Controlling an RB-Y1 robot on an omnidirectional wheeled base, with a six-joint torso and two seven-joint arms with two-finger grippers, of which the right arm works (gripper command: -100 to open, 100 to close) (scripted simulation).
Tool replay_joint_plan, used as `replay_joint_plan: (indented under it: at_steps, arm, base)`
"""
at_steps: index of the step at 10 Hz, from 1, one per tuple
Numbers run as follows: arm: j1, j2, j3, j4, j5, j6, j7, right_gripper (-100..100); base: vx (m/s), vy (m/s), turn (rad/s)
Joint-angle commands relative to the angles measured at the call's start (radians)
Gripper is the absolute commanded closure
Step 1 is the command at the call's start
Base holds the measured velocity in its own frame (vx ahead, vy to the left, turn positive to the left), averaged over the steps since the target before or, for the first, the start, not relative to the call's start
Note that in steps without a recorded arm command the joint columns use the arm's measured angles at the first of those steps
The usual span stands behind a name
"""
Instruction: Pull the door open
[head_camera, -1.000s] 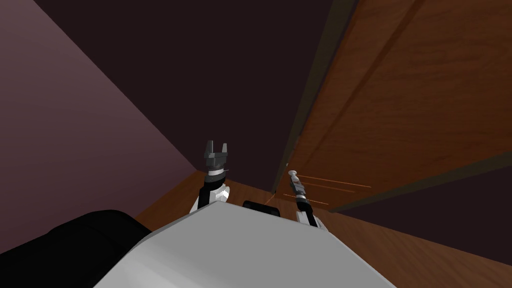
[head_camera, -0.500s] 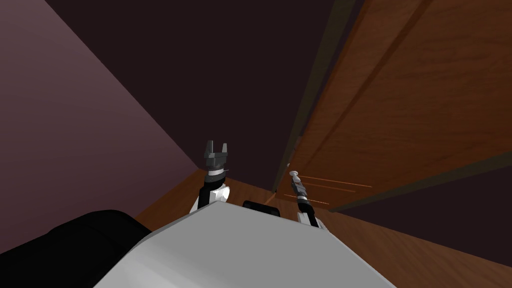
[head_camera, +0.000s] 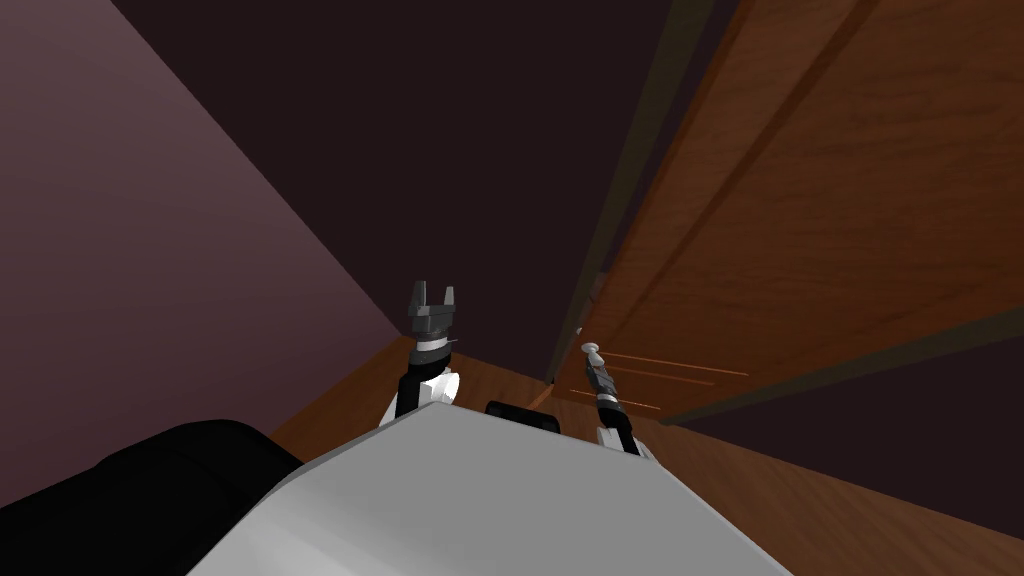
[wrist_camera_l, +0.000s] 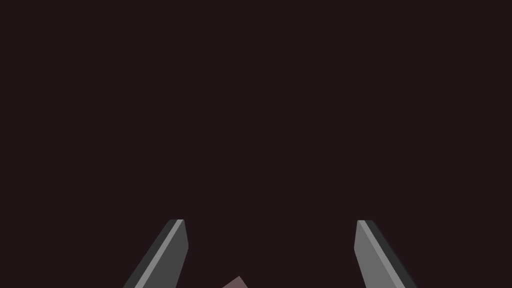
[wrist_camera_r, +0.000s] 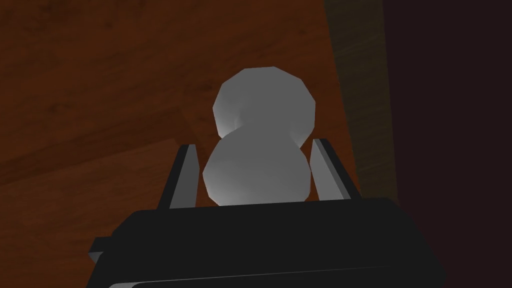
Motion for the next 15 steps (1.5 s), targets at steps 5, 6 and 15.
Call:
replay_joint_plan:
  at_steps: [5,6,15]
  arm:
    - [0.008,-0.012,0.005,0.006,-0.03,0.002,-0.139,100]
    - [0.009,-0.015,0.008,0.008,-0.038,0.002,-0.176,100]
    - [0.01,-0.033,0.026,0.021,-0.093,-0.002,-0.401,100]
  base:
    - [-0.037,0.002,0.039]
    - [-0.037,0.0,0.042]
    - [-0.033,0.0,0.045]
